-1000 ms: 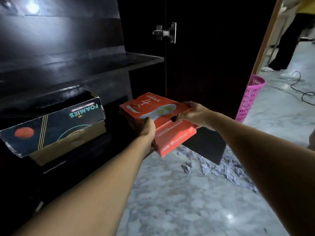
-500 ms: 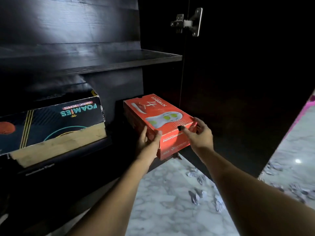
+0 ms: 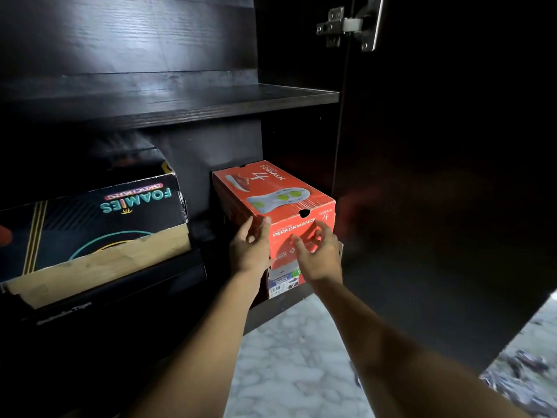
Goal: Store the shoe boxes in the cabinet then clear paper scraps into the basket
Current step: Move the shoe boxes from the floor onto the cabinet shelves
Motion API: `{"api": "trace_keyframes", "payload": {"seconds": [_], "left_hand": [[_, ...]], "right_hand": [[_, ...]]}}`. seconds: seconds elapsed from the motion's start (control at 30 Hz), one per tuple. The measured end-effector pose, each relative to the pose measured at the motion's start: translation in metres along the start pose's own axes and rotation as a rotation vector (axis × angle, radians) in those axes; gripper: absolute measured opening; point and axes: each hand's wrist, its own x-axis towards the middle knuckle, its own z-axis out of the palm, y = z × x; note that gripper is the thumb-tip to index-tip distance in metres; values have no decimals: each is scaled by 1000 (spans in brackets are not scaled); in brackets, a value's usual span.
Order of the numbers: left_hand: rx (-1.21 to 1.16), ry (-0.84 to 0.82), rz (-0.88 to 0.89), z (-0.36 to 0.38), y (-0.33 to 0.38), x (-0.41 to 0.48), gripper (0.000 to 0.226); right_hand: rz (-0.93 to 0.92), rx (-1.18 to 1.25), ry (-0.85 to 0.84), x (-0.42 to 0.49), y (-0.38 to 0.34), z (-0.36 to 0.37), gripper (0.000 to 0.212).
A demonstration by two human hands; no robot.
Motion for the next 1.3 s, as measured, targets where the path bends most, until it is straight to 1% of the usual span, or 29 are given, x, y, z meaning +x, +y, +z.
{"api": "trace_keyframes", "payload": {"seconds": [0.13, 0.2, 0.3, 0.33, 0.43, 0.47, 0.6, 0.67, 0.7, 0.73, 0.8, 0.83, 0.9, 0.97, 1.03, 1.07, 1.13, 1.17, 1.2, 1.3], "left_hand": [[-10, 18, -32, -2, 2, 12, 55], [19, 9, -40, -4, 4, 15, 56], [55, -2, -39, -4, 7, 18, 56], [63, -5, -42, -4, 7, 18, 56], [109, -18, -20, -3, 5, 18, 56], [127, -23, -13, -3, 4, 16, 56], [191, -52, -12, -2, 6, 1, 57], [266, -100, -10, 0, 9, -9, 61], [294, -124, -14, 1, 12, -15, 60], [303, -141, -25, 2, 15, -20, 53], [294, -170, -49, 5, 25, -33, 24], [285, -178, -57, 7, 31, -41, 18], [301, -232, -72, 13, 38, -53, 23], [300, -281, -43, 22, 42, -68, 26], [350, -361, 25, 31, 42, -86, 18], [389, -427, 50, 36, 41, -97, 13], [427, -585, 46, 50, 37, -123, 8], [420, -651, 28, 58, 35, -138, 9], [412, -691, 13, 67, 31, -152, 10], [387, -762, 50, 102, 17, -204, 9]], "right_hand": [[-3, 27, -61, 5, -4, 13, 79], [25, 15, -128, 7, -8, 14, 84], [65, -1, -182, 13, -10, 9, 87], [77, 7, -204, 14, -10, 5, 85], [75, -40, -244, 12, -14, -10, 65], [66, -77, -234, 11, -15, -16, 62], [47, -217, -192, 7, -22, -38, 66], [21, -266, -189, 2, -28, -50, 58], [8, -295, -185, -5, -35, -58, 53], [0, -328, -170, -9, -39, -66, 50], [4, -430, -127, -19, -47, -83, 53], [5, -503, -116, -24, -50, -93, 55], [-6, -605, -104, -38, -55, -111, 53], [9, -652, -77, -56, -59, -131, 51], [22, -686, -20, -77, -61, -153, 51], [25, -703, 12, -88, -60, -164, 51], [50, -752, 68, -111, -58, -187, 51], [67, -780, 94, -122, -57, -201, 50], [85, -799, 122, -133, -56, -215, 48], [180, -832, 196, -172, -54, -264, 39]]}}
